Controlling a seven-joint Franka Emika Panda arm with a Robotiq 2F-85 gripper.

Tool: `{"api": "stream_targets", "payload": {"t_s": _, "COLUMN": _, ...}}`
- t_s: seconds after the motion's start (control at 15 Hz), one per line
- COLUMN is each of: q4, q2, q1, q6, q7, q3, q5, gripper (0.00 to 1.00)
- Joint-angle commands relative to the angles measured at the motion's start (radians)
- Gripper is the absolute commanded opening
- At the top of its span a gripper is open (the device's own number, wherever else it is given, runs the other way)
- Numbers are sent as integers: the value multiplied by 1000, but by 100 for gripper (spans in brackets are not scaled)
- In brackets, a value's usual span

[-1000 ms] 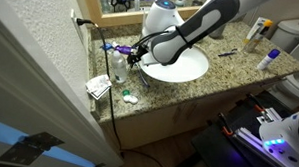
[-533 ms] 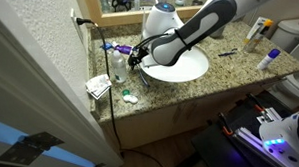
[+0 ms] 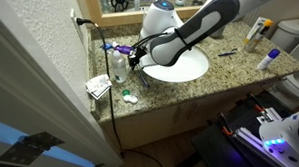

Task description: Put the toothbrush in the metal cup

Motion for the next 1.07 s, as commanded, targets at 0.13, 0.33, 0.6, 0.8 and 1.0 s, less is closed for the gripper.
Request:
{"api": "stream_targets", "payload": {"t_s": 0.13, "q4": -35, "q2": -28, "q1": 37, "q6": -17, "q7": 20, "q3": -56, "q5": -22, "gripper": 13}}
{"api": "stream_targets", "payload": {"t_s": 0.33, "q4": -39, "q2": -30, "q1": 48, "q6": -27, "q7": 29, "q3": -77, "q5": -30, "gripper": 0}}
{"api": "stream_targets", "payload": {"t_s": 0.6, "q4": -42, "q2": -30, "q1": 59, "q6": -27, "q7": 36, "q3": -84, "q5": -28, "gripper": 1}}
{"api": "stream_targets", "payload": {"t_s": 0.8, "q4": -62, "q2": -58, "q1": 52, "q6": 7, "q7": 46, "q3": -91, "q5": -20, "gripper": 1}}
{"api": "stream_targets", "payload": {"t_s": 1.0, "q4": -168, "q2": -180, "q1": 64, "q6": 141, "q7": 89, "q3": -151, "q5": -38, "gripper": 1}}
